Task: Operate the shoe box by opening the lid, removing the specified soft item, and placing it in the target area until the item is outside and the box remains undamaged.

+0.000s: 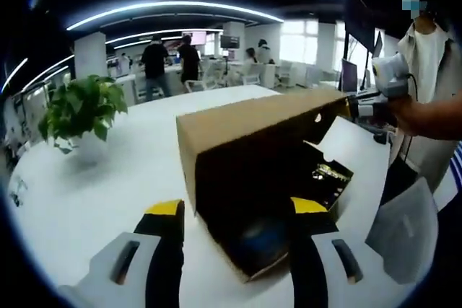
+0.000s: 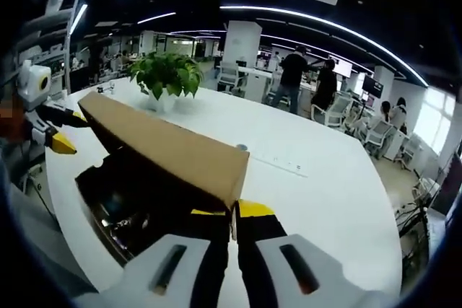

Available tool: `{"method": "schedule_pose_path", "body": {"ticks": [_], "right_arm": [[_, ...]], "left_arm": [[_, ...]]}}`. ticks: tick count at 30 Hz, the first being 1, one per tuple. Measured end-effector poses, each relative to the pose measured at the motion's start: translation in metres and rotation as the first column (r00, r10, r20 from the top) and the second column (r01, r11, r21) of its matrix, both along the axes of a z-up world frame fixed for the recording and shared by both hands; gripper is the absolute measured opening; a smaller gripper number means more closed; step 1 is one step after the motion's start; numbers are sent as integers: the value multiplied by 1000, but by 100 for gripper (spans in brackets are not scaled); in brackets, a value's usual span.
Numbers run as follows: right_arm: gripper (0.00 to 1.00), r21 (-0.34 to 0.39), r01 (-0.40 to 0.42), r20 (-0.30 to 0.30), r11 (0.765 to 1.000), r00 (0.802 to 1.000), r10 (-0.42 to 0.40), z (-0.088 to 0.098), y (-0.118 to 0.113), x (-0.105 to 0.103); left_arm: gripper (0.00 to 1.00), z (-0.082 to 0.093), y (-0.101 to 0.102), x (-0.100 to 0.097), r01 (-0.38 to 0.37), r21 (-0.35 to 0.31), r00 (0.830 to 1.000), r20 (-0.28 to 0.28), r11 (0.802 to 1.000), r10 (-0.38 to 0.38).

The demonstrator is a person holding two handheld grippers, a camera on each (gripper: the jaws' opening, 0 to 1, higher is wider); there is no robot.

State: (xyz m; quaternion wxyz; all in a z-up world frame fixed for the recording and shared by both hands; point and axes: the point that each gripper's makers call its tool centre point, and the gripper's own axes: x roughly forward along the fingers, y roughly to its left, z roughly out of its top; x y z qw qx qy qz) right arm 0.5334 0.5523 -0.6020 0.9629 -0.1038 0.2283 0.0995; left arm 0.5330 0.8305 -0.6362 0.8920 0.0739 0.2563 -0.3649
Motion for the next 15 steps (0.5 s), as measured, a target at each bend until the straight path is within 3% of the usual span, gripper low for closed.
{"method": "schedule_pose_path", "body": {"ticks": [4,7,10,14,15], "right_arm": [[0,-3,0,-5,1000,1000,0,2,-2,4],[0,-7,-4,-4,1000,1000,4,2,-3,7],[0,-5,-7,-4,1000,1000,6,3,-4,11],[0,-5,-8,-4,1000,1000,8,4,-5,16],[0,-5,-7,-3,1000,1000,7,5,-6,17]], "left_arm": [[54,-34,13,-9,-27,59,996,-81,998,32],[51,-50,15,-11,-27,78,994,-105,997,35],[47,-72,20,-16,-36,108,984,-169,994,54],[41,-88,20,-19,-33,125,979,-197,992,58],[39,-85,19,-18,-48,103,979,-193,994,67]]}}
